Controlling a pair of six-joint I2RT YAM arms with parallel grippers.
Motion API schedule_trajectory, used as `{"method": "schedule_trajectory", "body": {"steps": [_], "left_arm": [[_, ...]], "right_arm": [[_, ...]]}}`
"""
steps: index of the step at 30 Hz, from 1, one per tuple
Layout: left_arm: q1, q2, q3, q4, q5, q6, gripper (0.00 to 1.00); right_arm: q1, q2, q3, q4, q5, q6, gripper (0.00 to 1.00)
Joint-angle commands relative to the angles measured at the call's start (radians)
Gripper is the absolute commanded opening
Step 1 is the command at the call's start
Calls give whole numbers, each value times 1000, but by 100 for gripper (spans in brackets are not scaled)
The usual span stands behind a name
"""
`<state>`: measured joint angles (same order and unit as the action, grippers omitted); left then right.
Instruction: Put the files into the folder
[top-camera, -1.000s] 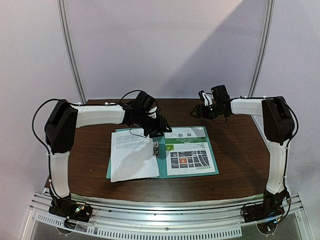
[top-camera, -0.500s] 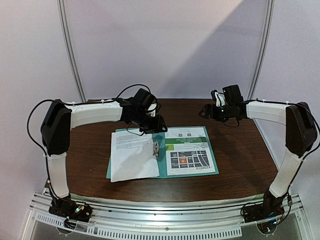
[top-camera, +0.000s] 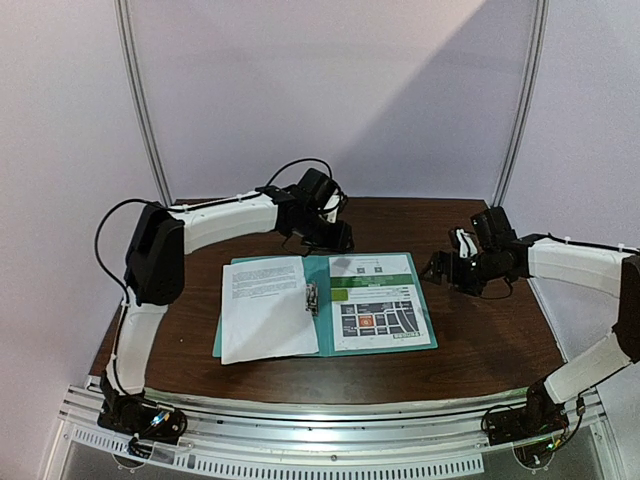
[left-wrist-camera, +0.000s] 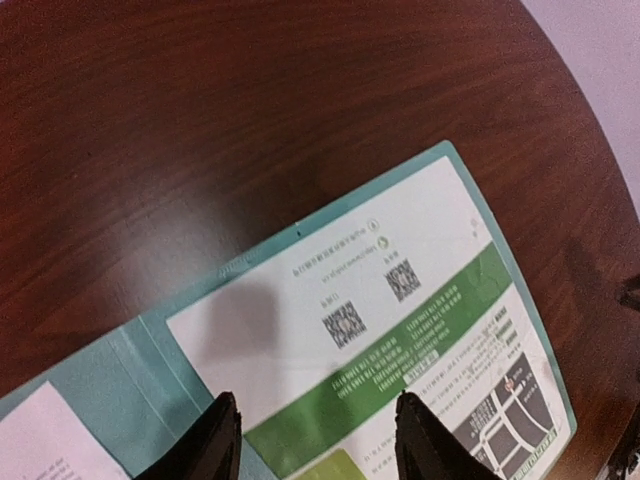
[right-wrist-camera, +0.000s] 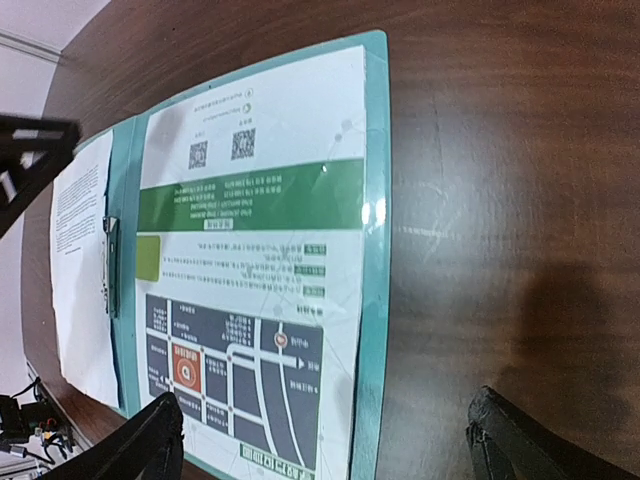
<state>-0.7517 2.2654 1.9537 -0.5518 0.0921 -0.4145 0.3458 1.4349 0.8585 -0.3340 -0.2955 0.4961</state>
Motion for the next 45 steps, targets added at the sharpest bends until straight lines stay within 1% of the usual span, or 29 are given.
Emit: {"method": "schedule_trajectory", "body": {"steps": [1,4,7,11,14,19,21,24,27,30,33,36,41,45], "left_arm": [[63,135,114,-22,41,15,53],[89,198,167,23,95,21,53],[100,247,222,40,95,35,52],[124,319,279,81,133,12,52],[129,365,321,81,179,-3,51],[112,377,292,94,250,24,49],[103,374,274,91,265,45,46],[90,353,225,92,295,70,44],[73,309,130,116,304,88,44],[56,259,35,155,314,79,44],[35,203,-62,208,323,69,44],[21,162,-124,232,319,50,44],[4,85,-260,307,334,6,43],[-7,35,-354,354,333,-9,43]], "right_arm": [[-1,-80,-57,-46,11,29,99],[-1,-117,-73,-64,20,33,99],[-1,-148,-80,-83,36,29,99],[-1,-171,-79,-102,51,23,99],[-1,-173,-70,-115,57,16,99],[-1,-175,-49,-139,75,-1,99],[-1,-174,-38,-161,78,-6,99],[-1,-172,-29,-212,60,-12,99],[-1,-174,-27,-281,15,-23,99],[-1,-188,-47,-332,-69,-8,99],[-1,-213,-99,-355,-185,32,99],[2,-248,-162,-359,-266,62,99],[25,-309,-269,-356,-375,112,99],[69,-354,-320,-358,-414,148,99]]}}
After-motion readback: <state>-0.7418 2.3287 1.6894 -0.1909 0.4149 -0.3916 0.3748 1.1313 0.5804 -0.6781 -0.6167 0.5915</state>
